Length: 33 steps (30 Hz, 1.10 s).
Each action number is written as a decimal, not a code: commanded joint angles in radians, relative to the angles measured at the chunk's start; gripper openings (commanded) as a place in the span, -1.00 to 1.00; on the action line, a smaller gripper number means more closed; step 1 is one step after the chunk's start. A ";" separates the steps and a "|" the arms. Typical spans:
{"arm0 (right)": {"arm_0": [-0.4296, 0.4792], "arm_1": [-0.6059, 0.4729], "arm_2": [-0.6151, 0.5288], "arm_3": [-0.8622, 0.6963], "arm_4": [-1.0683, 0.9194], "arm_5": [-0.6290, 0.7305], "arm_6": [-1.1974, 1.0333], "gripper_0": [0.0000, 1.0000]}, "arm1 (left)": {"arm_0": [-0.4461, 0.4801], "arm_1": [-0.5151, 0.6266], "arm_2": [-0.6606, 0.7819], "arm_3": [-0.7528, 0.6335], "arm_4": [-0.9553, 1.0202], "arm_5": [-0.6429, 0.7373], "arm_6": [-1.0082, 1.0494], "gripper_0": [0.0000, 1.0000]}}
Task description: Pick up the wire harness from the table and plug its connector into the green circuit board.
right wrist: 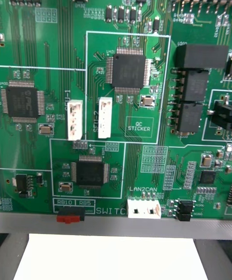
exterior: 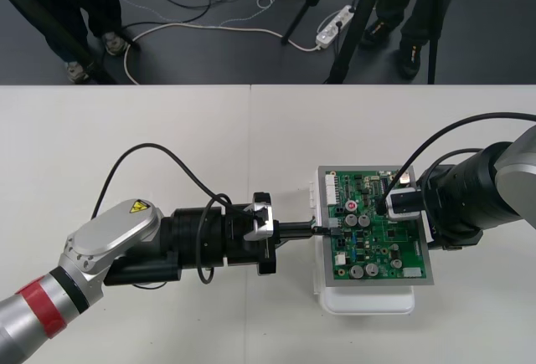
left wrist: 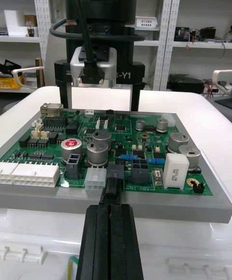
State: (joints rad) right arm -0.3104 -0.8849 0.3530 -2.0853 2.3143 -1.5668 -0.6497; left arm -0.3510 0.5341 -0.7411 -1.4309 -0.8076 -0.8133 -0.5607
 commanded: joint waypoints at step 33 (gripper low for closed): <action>0.013 0.006 -0.012 -0.032 0.011 -0.004 -0.010 1.00 | 0.032 -0.025 -0.014 -0.065 0.013 0.028 -0.110 -1.00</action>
State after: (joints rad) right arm -0.3056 -0.8849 0.3530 -2.0860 2.3176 -1.5668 -0.6497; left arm -0.3393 0.5310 -0.7411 -1.4454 -0.8144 -0.8028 -0.6035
